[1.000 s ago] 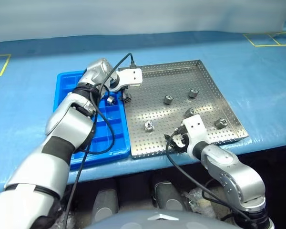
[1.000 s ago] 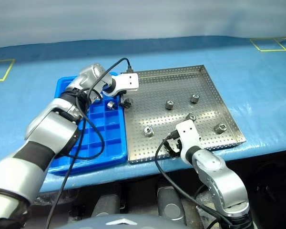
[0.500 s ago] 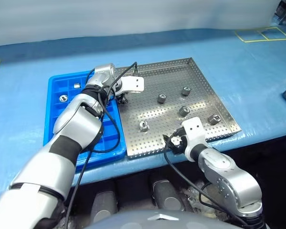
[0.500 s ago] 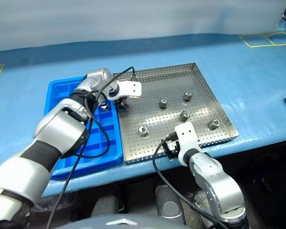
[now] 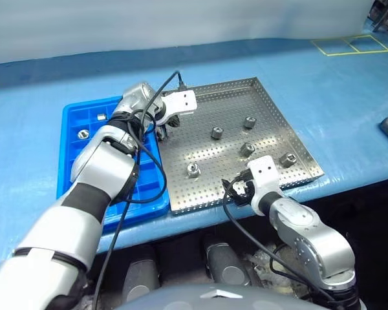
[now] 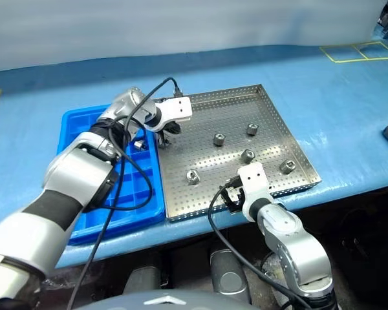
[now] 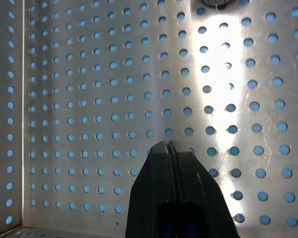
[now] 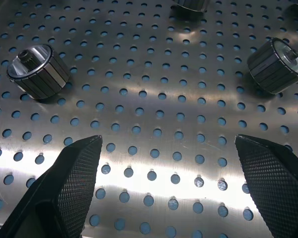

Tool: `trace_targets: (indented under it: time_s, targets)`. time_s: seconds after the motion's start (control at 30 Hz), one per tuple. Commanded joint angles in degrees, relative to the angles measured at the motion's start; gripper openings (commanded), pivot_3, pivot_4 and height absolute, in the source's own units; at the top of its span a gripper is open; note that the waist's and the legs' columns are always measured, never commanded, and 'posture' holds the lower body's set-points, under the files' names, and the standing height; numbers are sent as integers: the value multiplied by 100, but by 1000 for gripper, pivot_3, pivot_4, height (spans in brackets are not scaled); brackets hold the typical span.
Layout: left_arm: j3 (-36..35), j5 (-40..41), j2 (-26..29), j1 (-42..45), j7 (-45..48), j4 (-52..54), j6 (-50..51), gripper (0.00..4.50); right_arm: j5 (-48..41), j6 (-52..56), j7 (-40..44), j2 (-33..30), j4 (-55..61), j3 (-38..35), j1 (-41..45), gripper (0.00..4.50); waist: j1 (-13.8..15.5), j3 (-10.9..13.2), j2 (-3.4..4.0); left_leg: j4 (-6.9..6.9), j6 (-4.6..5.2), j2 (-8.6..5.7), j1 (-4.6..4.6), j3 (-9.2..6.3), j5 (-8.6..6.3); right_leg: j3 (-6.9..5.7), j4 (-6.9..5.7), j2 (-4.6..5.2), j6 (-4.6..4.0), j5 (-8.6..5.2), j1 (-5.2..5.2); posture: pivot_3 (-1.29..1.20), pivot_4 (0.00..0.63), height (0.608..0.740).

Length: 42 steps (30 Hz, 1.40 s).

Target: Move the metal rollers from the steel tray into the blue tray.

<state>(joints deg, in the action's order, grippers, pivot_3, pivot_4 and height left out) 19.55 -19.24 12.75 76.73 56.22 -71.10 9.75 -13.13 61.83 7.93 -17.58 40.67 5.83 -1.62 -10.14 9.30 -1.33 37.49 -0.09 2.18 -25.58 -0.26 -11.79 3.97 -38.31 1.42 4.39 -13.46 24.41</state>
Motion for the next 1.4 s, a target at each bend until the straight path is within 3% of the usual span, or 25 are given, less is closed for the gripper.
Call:
trace_targets:
  time_s: [0.03, 0.13, 0.37, 0.5, 0.67, 0.87, 1.03, 1.4]
  targets:
    - [-576, 587, 76, -148, -27, 815, 207, 16, -5, -9, 61, -35, 78, 5, 112, 4500, 24, -1, 1, 2, 0, 0, 0, 0, 0, 0, -2, 0, 0, 0, 0, -173, 150, 740]
    - [-929, 937, 159, -626, -163, 1754, 370, 16, 4, 10, 99, -51, 47, 59, 190, 4500, 32, -3, 5, 4, 0, 0, 2, 0, 0, 1, -8, 0, -2, 1, -2, -163, 150, 740]
    - [-1895, 1590, 368, -2435, -1470, 4910, 466, 16, 126, -56, 179, -304, -109, 51, 599, 4500, 57, -4, 7, 32, -3, 3, 11, 3, 2, 11, -49, 0, -14, 9, 1, -132, 150, 740]
    - [-2427, 2000, 321, -3491, -2064, 6419, 840, 16, 181, -178, 402, -594, -499, 65, 1252, 4500, 131, -4, 8, 46, -2, 2, 26, 8, 10, 18, -53, 1, 3, 17, -15, -96, 150, 740]
    - [-2862, 2247, 216, -5158, -2789, 8262, 1157, 16, 379, -728, 884, -804, -1714, 519, 2408, 4500, 242, -3, 7, 34, -1, 6, 112, 16, 12, 21, -44, 0, 8, 11, -91, -45, 150, 740]
    - [-2610, 2102, 122, -6299, -3363, 9335, 1138, 16, 670, -1572, 1567, -845, -3169, 1038, 3249, 4500, 611, -3, 4, 36, 1, -1, 104, 7, 17, 11, -40, 2, -4, 21, -95, 22, 150, 740]
    - [-2209, 2248, -245, -7387, -3627, 10099, 915, 16, 999, -2452, 1990, -593, -4685, 1351, 4075, 4500, 755, -3, 5, 33, 2, -3, 99, 12, 17, 13, -23, 7, -19, 36, -94, 88, 150, 740]
    - [-1592, 2394, -385, -8063, -3738, 10406, 855, 16, 1591, -3820, 2584, -103, -6671, 1598, 4912, 4500, 1007, -2, 7, 27, 2, 3, 96, 10, 17, 1, -17, 1, -55, 22, -90, 149, 150, 740]
